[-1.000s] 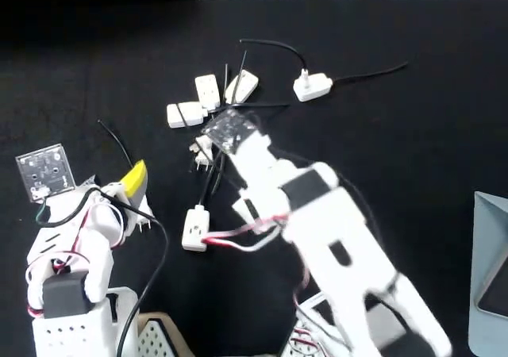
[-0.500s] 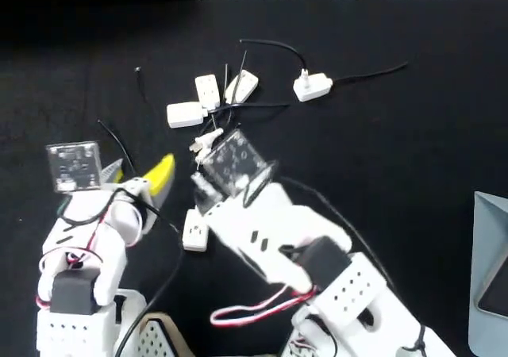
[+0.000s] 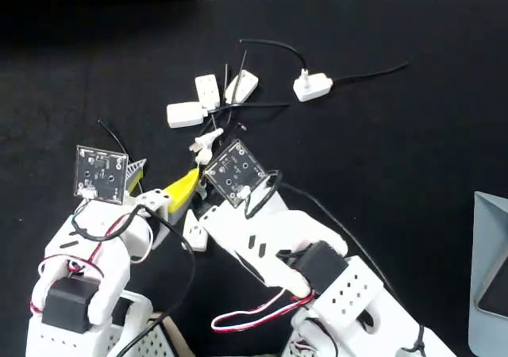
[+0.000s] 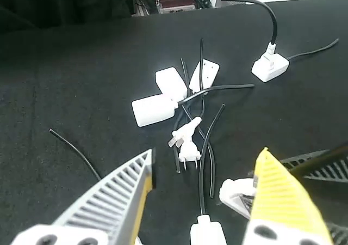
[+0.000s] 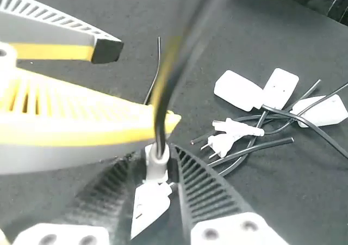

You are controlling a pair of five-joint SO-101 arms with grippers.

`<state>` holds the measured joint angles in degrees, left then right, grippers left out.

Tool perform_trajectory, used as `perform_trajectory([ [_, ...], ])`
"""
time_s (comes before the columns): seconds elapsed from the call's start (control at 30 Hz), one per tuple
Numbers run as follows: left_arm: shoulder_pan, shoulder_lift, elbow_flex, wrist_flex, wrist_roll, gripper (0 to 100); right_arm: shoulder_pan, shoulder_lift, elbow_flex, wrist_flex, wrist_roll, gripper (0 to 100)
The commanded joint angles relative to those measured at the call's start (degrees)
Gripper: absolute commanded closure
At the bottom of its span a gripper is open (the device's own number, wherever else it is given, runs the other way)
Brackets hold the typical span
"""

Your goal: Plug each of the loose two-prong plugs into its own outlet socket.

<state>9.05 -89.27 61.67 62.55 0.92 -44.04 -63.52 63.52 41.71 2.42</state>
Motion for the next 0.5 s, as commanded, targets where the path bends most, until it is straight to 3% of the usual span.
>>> perform_trajectory([
  [0.0,0.4,-0.2,-3.5,0.4,-0.5,70,-0.5,-1.0,-0.3,0.1,-0.4,98.7],
  [0.27,-15.9,0.4,-3.5,1.5,-0.7,70,4.9,-1.0,-0.2,3.0,-6.1,98.7],
  [0.47,-20.1,7.8,-3.6,8.8,-9.0,66,8.8,-1.0,5.4,-1.0,-6.7,98.7],
])
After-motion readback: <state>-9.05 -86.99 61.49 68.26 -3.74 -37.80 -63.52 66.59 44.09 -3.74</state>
